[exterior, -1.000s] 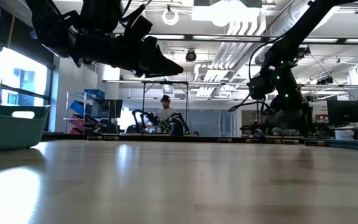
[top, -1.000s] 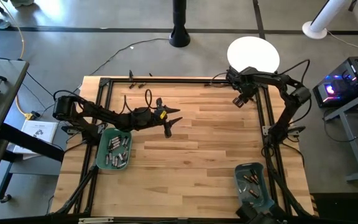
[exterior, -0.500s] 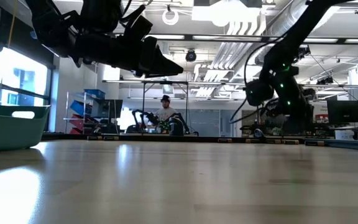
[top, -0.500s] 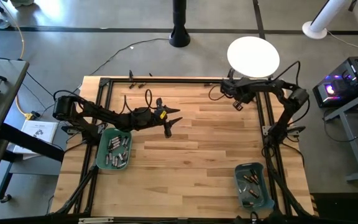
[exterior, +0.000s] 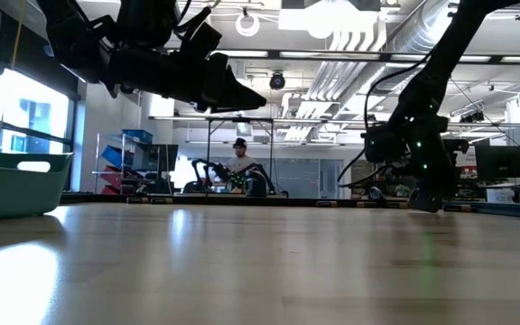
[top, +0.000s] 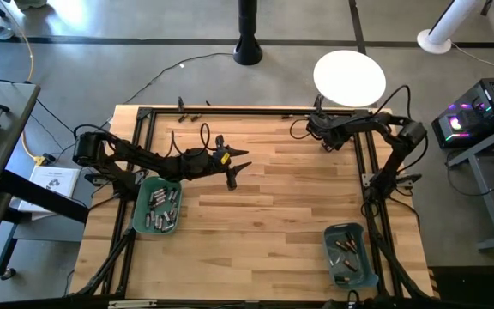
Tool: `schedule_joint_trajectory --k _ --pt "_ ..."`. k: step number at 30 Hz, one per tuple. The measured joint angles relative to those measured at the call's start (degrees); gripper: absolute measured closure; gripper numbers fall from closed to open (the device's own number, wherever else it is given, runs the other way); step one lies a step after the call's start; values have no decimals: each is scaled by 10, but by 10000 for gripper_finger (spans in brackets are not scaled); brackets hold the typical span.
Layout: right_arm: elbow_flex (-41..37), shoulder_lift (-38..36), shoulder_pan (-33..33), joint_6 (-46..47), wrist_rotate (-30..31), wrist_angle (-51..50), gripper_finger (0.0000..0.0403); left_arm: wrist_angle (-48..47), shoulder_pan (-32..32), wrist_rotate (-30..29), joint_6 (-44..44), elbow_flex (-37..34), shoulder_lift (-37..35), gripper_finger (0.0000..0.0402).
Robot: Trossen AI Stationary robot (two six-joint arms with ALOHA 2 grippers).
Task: Sort batteries
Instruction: Put the black battery into the blue bin
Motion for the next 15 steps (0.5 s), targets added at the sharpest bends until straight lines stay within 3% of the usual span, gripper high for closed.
schedule_joint_trajectory --k 15 --pt "4 -5 16 49 -83 -64 403 -1 -1 0 -2 0 0 234"
